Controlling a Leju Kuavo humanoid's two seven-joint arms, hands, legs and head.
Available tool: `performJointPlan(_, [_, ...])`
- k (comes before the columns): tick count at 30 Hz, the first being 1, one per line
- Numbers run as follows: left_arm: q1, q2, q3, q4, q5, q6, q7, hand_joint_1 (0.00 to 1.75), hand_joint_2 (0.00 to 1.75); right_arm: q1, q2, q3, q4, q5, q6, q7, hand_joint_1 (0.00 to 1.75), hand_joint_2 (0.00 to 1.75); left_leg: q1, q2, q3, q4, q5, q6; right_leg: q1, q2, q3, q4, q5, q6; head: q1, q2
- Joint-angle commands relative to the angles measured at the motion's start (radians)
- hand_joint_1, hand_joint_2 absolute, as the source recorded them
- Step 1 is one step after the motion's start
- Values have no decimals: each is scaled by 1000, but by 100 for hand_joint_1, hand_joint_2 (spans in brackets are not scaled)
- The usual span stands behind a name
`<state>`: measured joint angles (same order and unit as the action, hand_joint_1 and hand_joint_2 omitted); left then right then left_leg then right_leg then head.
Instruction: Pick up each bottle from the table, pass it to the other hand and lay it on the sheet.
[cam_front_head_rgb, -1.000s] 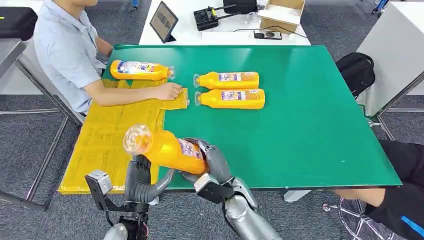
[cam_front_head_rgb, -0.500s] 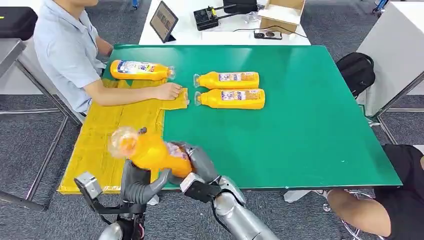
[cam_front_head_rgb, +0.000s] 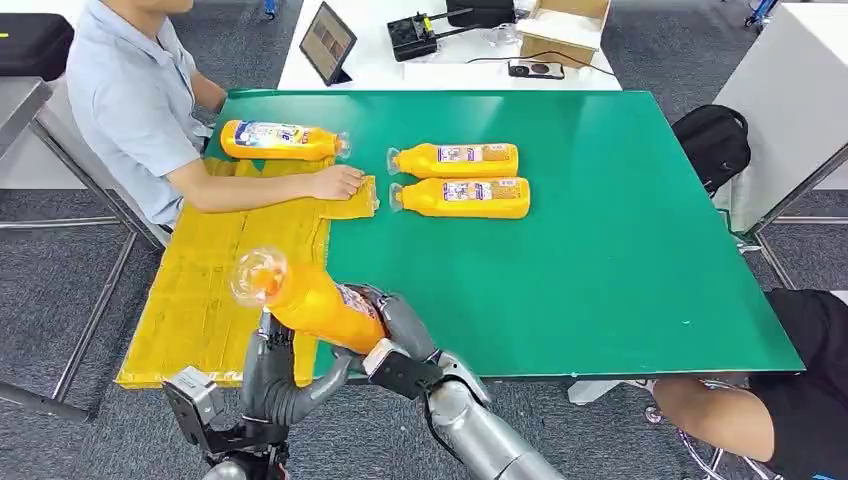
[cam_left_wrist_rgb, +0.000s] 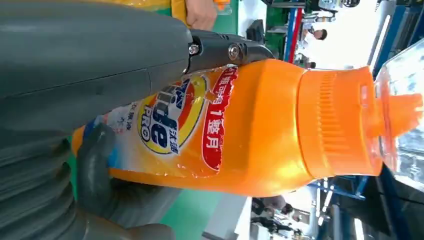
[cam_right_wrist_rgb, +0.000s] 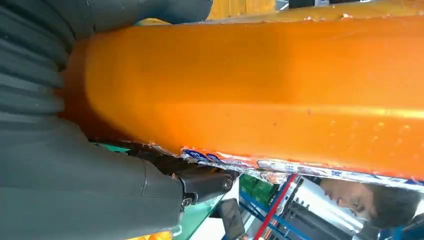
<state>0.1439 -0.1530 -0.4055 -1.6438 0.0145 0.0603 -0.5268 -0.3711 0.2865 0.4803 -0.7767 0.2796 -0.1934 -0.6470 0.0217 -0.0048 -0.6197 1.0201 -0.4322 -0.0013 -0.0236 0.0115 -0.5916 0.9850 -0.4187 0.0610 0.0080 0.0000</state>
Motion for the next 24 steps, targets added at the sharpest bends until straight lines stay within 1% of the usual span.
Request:
performJointPlan(1, [-38,40,-51,104,-55,21,65,0,175,-29,3,25,62,44,-39,-3,175,175,0,0,4,-2,-1,1,0,-1,4,-1,-1,-2,0,0])
performJointPlan(4, [-52,28,-54,142,-65,31,83,0,175,-24,11,47,55,59,-43,-16,175,175,0,0,3,-2,0,1,0,-1,3,-1,0,-2,0,0])
performJointPlan(5, [-57,25,-53,152,-52,23,93,0,175,-22,15,57,54,66,-48,-21,175,175,0,0,5,-2,-1,1,1,-1,5,-2,-1,-3,0,0])
performJointPlan(7, [-71,17,-47,169,-21,8,103,0,175,-20,22,86,62,92,-66,-30,175,175,0,1,2,-1,0,1,0,0,2,-1,0,-2,0,0])
performJointPlan(8, [-78,14,-44,173,-3,-2,107,0,175,-22,27,98,75,94,-63,-37,175,175,0,1,5,-2,-1,1,0,0,4,-1,-1,-3,0,0])
performJointPlan(11, [-89,10,-38,172,18,-9,113,0,175,-17,37,105,89,82,-62,-51,175,175,0,0,3,-1,0,1,0,-1,3,-1,-1,-2,0,0])
performJointPlan(12, [-90,9,-33,169,39,-18,122,0,175,-19,38,118,98,81,-60,-51,175,175,0,1,5,-1,-1,1,1,-1,4,-1,-1,-3,0,0])
performJointPlan(14, [-97,10,-33,165,77,-41,137,0,175,-16,34,162,90,78,-66,-51,175,175,0,0,3,-1,0,1,1,-1,2,-1,0,-2,0,0])
performJointPlan(15, [-98,10,-34,164,95,-51,145,0,175,-13,31,184,83,74,-67,-51,175,175,0,-1,5,-2,-1,1,1,-2,4,-1,-1,-3,0,0])
performJointPlan(16, [-98,7,-33,162,105,-53,145,0,175,-15,29,206,85,74,-73,-51,175,175,0,-1,3,-1,0,1,1,-2,2,-1,-1,-2,1,0])
performJointPlan(17, [-94,1,-27,152,130,-60,134,0,175,-10,30,219,82,65,-65,-51,175,175,0,0,5,-1,-1,1,1,-2,5,-1,-1,-3,0,0])
performJointPlan(18, [-91,-4,-23,140,162,-73,124,0,175,-7,32,226,87,49,-51,-51,175,175,0,1,4,-1,-1,1,0,0,3,-1,-1,-2,0,0])
performJointPlan(19, [-88,-7,-22,120,192,-81,113,0,175,-7,32,244,99,48,-65,-51,175,175,0,0,2,-1,-1,1,1,0,2,-1,0,-2,0,0])
performJointPlan(20, [-87,-14,-17,104,213,-85,104,0,175,-5,32,253,108,46,-72,-51,175,175,0,0,5,-1,-1,1,1,-1,4,-1,-1,-3,0,0])
performJointPlan(23, [-94,-24,-10,70,251,-92,91,0,175,4,35,261,122,32,-61,-51,175,175,1,-1,1,0,0,0,1,-2,1,-1,-1,-2,0,0])
performJointPlan(24, [-94,-26,-5,58,261,-87,85,0,175,5,36,264,127,26,-53,-51,175,175,0,-1,3,0,-1,1,1,-3,3,0,-1,-3,0,0])
